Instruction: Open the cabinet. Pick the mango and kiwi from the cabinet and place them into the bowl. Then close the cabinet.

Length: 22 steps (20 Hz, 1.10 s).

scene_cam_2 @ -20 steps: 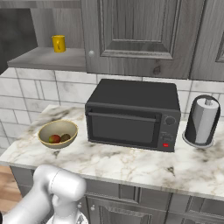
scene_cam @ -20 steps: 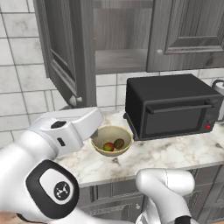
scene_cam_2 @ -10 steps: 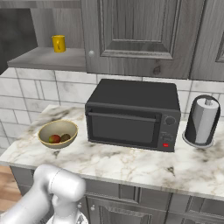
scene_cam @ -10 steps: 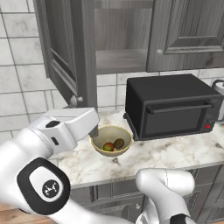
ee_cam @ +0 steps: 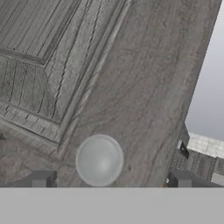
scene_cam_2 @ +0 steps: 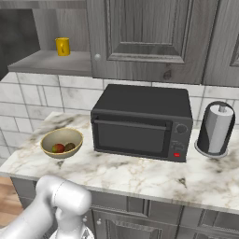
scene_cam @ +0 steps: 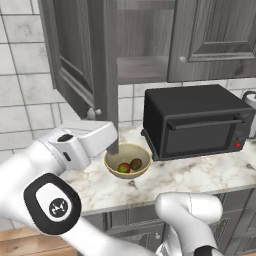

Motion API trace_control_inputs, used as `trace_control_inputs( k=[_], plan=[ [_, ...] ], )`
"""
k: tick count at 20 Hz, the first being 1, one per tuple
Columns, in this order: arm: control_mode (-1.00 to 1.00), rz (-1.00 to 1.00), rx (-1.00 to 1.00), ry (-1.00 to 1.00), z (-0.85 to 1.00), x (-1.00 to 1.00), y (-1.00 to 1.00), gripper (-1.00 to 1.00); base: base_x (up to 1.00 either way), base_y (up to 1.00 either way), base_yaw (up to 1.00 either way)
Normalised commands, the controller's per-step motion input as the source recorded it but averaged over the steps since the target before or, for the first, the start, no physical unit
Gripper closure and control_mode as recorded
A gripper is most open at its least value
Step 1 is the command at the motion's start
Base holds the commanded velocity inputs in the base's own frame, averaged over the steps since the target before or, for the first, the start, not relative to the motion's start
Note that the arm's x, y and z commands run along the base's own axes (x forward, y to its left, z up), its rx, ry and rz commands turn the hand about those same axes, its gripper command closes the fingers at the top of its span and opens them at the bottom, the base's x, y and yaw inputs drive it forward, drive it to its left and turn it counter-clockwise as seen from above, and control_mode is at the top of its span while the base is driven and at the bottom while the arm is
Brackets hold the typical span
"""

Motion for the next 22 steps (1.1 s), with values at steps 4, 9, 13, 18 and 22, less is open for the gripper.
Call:
trace_control_inputs(
  k=[4,9,13,18,22],
  plan=[
    [-1.0,-0.02,0.0,-0.03,0.0,0.28,-0.31,-1.0,0.0,0.0,0.0],
    [-1.0,-0.02,0.0,-0.04,0.0,0.24,-0.35,-1.0,0.0,0.0,0.0],
    [-1.0,-0.03,0.0,-0.05,-0.01,0.19,-0.36,-1.0,0.0,0.0,0.0],
    [-1.0,-0.02,0.0,-0.06,0.0,0.16,-0.39,-1.0,0.0,0.0,0.0],
    [-1.0,0.0,-0.01,-0.06,0.0,0.13,-0.43,-1.0,0.0,0.0,0.0]
  ],
)
